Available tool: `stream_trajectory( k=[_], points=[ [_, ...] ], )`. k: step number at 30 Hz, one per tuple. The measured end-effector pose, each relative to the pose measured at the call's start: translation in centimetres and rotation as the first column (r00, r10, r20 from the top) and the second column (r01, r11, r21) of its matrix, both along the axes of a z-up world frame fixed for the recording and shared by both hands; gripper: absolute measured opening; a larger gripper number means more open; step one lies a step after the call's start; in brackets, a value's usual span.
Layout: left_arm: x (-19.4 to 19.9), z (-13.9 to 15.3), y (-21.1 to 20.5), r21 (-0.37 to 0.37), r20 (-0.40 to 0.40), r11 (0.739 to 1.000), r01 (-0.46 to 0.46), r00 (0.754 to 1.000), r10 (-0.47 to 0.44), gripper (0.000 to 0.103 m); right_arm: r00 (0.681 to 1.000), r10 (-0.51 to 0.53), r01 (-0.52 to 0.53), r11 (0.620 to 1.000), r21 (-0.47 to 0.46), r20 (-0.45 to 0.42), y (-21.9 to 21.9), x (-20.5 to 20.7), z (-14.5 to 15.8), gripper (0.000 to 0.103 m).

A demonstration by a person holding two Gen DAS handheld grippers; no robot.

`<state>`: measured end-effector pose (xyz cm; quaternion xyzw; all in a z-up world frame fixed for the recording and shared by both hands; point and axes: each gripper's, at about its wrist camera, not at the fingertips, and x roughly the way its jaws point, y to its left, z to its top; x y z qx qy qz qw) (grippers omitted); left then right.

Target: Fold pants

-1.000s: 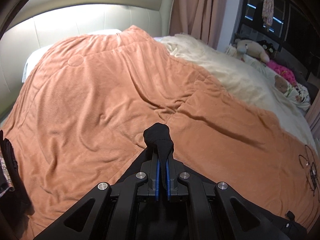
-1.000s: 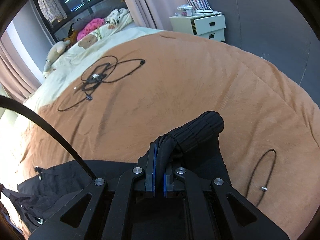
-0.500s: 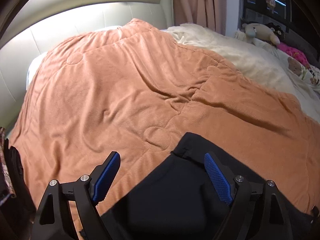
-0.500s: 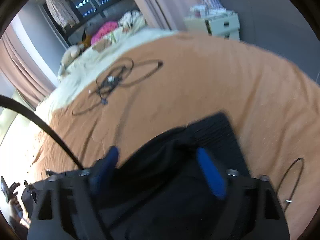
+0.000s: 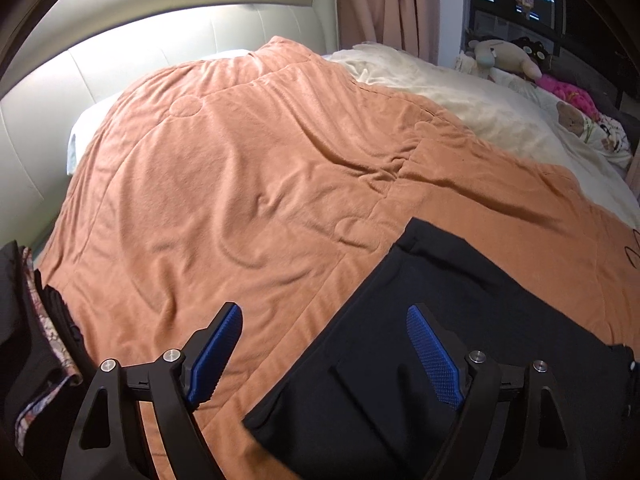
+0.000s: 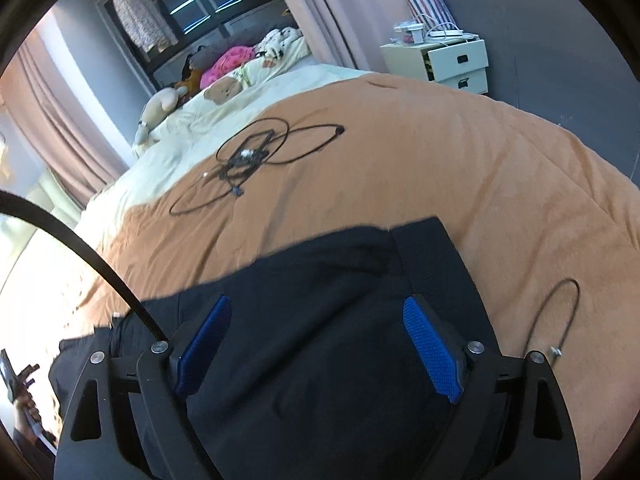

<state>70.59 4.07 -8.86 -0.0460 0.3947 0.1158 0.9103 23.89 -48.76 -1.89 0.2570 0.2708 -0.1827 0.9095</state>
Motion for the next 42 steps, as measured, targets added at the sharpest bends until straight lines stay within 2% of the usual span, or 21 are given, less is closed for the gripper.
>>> stream_trajectory(
  k=[3,5,8,11,16,21,32,38,42],
  points=[
    [-1.6,0.0,0.7,-0.011,-0.010,1.000,0.011,1.000,-0.011,0.074,1.000,0.012,-0.012,1.000,-0.012,-0.013,0.9,-1.5,0.4,0.088],
    [-2.3,-0.4,1.1,-0.029,-0.028,1.000,0.011,1.000,-0.012,0.061,0.999,0.023,-0.024,1.000,-0.020,-0.023,1.7,-2.5,0.6,0.088],
    [-3.1,-1.6,1.5,-0.060,-0.062,0.998,0.024,0.998,-0.027,0.051,0.998,0.036,-0.038,0.999,-0.039,-0.047,2.8,-3.6,0.5,0.088],
    [-3.7,-3.1,1.3,-0.069,-0.098,0.997,0.040,0.994,-0.047,0.050,0.997,0.050,-0.054,0.997,-0.050,-0.066,4.4,-4.4,0.4,0.088],
    [-3.3,-6.6,-0.1,-0.040,-0.195,0.997,0.072,0.978,-0.078,0.050,0.992,0.082,-0.088,0.995,-0.053,-0.101,6.1,-5.9,0.1,0.088],
    [-1.2,-8.0,-1.4,-0.052,-0.207,0.995,0.089,0.973,-0.098,0.050,0.987,0.095,-0.105,0.992,-0.073,-0.133,6.9,-6.5,0.1,0.088],
    [3.6,-7.1,-4.1,-0.063,-0.163,0.991,0.121,0.978,-0.130,0.052,0.984,0.098,-0.109,0.992,-0.062,-0.151,7.1,-5.9,-1.2,0.088],
    [5.8,-6.7,-5.9,0.053,-0.165,0.987,0.150,0.976,-0.139,0.052,0.981,0.104,-0.115,0.991,-0.061,-0.162,7.2,-5.3,-2.0,0.088],
    [6.6,-4.7,-6.6,0.076,-0.122,0.983,0.168,0.980,-0.159,0.052,0.979,0.105,-0.119,0.990,-0.071,-0.174,7.4,-5.1,-2.6,0.088]
  ],
)
